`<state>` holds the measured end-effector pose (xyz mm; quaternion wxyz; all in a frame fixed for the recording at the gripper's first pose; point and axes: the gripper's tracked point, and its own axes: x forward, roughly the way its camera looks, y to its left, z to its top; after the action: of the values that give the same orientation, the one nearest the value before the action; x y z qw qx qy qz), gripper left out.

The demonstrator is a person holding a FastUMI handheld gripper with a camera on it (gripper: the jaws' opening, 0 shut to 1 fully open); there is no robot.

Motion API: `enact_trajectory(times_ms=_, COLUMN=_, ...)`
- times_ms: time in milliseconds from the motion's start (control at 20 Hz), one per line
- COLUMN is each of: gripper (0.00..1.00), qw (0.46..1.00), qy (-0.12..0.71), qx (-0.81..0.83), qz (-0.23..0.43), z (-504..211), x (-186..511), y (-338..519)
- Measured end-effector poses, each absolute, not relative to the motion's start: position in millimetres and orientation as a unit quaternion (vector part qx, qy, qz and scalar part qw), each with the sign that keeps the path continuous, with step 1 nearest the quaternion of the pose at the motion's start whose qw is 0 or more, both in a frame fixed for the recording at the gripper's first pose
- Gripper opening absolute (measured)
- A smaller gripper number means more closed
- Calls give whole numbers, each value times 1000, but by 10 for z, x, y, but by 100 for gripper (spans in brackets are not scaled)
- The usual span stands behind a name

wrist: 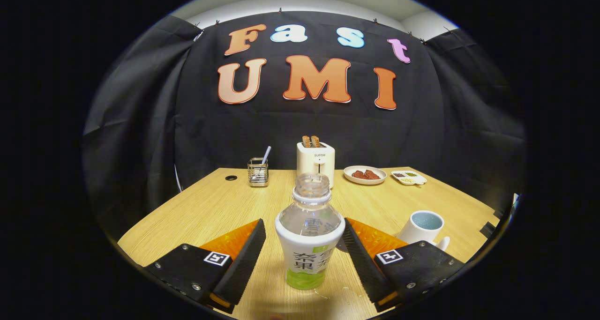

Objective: Take the bottle from table, then pour the juice into the cup, finally place the bottle on the coaster

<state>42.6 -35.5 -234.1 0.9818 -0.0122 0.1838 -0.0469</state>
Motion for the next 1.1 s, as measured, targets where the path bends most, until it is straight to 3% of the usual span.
enact_trajectory(times_ms=500, gripper=97, qw=972, qy=226, qx=-24, qz=-56, z=-2751, x=477, y=-417)
enact_trajectory(times_ms=550, gripper=94, qw=972, qy=226, qx=-25, qz=-55, z=-2769, x=471, y=-413)
enact_trajectory(times_ms=600, gripper=80, qw=972, qy=225, qx=-28, qz=-57, z=-2759, x=461, y=-420)
enact_trajectory(times_ms=700, gripper=66, qw=973, qy=223, qx=-14, qz=-57, z=-2764, x=468, y=-452)
enact_trajectory(times_ms=900, gripper=55, qw=969, qy=238, qx=-11, qz=-57, z=-2741, x=459, y=-477)
enact_trajectory(times_ms=1100, gripper=55, qw=972, qy=223, qx=28, qz=-65, z=-2464, x=508, y=-536)
